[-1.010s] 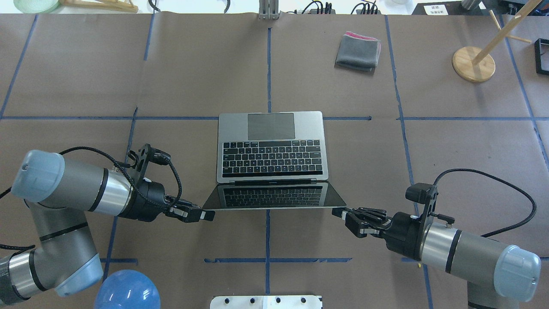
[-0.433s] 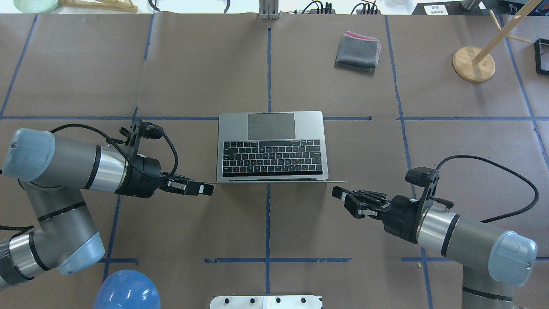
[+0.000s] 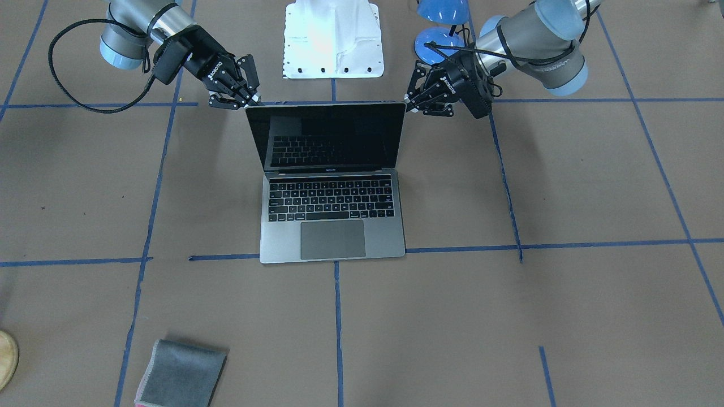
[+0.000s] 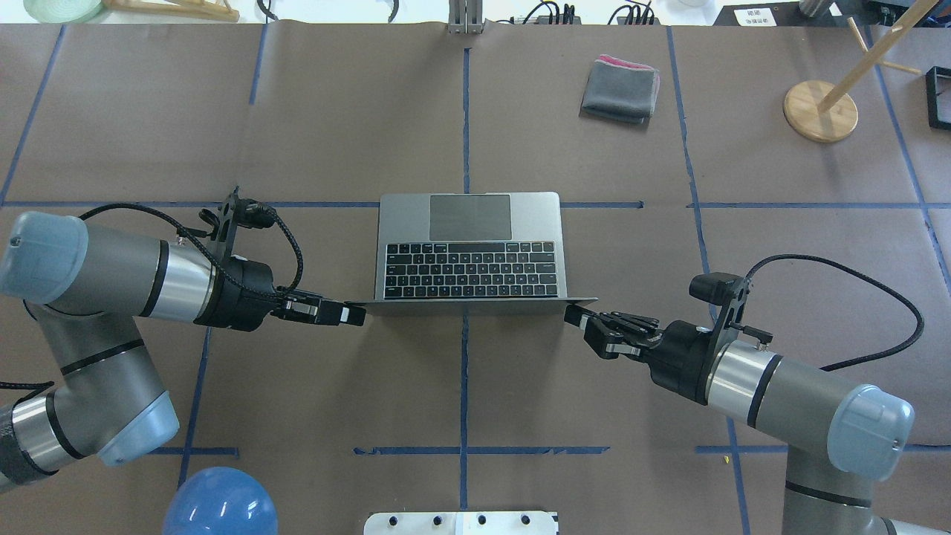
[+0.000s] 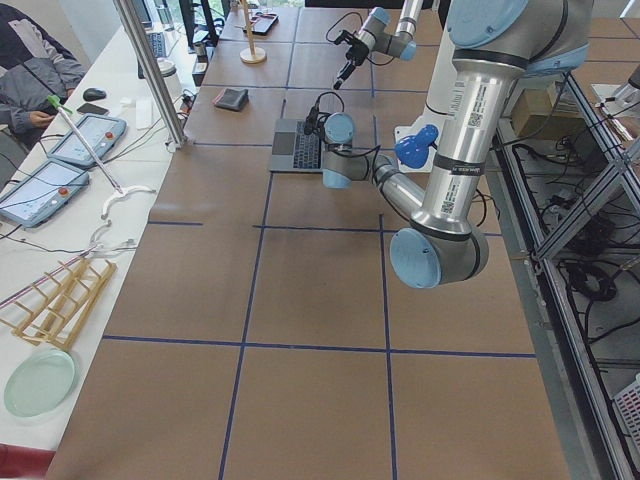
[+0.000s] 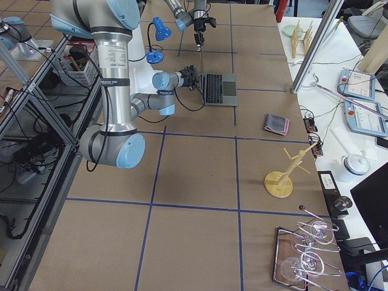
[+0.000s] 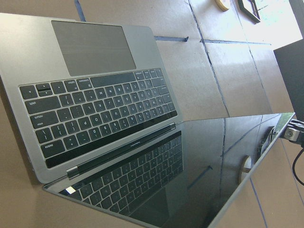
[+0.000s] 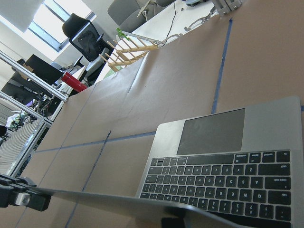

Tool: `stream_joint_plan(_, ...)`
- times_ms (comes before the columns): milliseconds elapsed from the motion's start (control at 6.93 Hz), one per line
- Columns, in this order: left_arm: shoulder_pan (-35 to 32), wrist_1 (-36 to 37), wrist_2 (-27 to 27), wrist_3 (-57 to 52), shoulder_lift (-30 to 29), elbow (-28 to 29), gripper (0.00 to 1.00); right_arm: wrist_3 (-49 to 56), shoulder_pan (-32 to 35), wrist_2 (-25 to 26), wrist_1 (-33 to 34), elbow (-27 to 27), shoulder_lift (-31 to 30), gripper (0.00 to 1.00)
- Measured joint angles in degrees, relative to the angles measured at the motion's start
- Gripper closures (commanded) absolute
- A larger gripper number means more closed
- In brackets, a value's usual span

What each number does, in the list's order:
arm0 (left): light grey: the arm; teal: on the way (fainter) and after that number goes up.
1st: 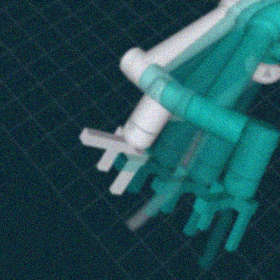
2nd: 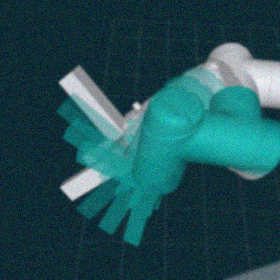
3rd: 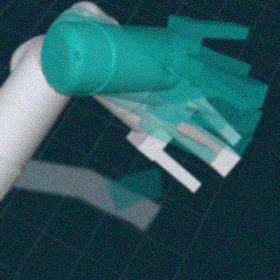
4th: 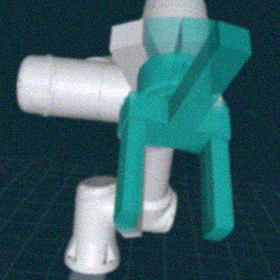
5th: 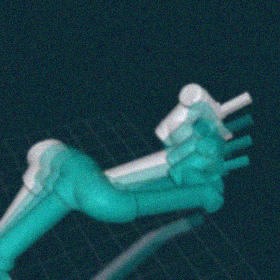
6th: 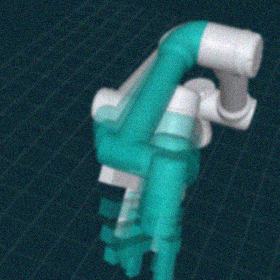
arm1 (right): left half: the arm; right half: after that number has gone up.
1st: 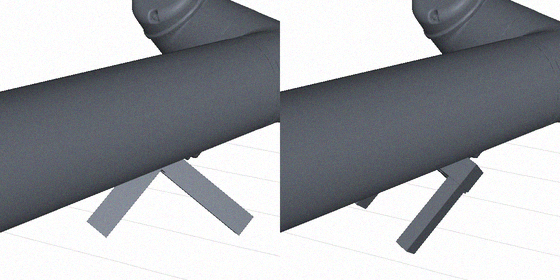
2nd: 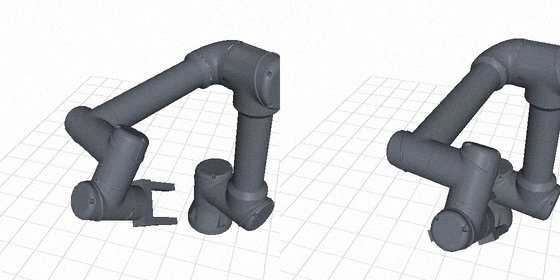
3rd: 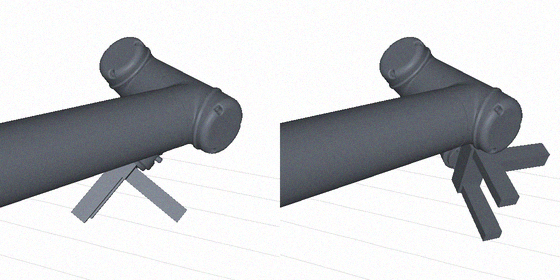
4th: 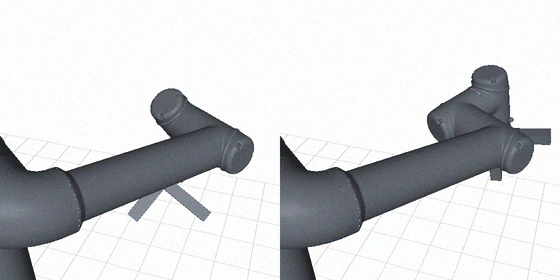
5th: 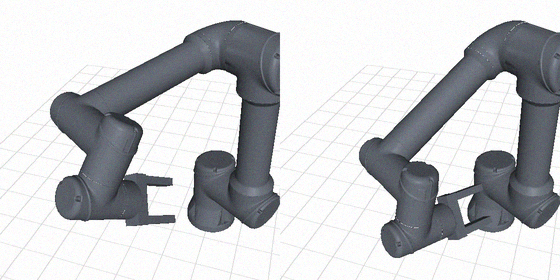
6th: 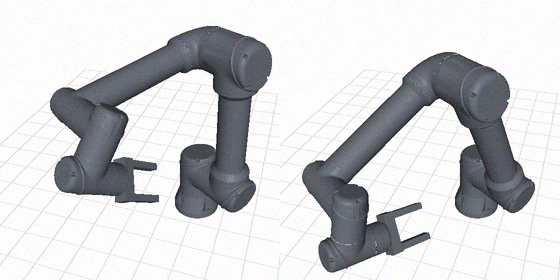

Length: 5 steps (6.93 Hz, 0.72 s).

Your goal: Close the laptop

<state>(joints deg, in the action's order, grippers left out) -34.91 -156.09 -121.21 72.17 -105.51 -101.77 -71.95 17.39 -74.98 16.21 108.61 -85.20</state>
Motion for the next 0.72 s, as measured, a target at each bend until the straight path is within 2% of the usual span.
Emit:
stream_joint_plan(288,-1.3,0.2,0.0,0.1,-1.7,2.2,1.00,-0.1,2.6,-0.4,4.9,-0.2,2.0,1.00)
stream_joint_plan(721,-3.2,0.3,0.5,1.5,-4.8,6.4,1.00,-2.6,7.3,-4.0,17.2,-0.6,7.0,1.00)
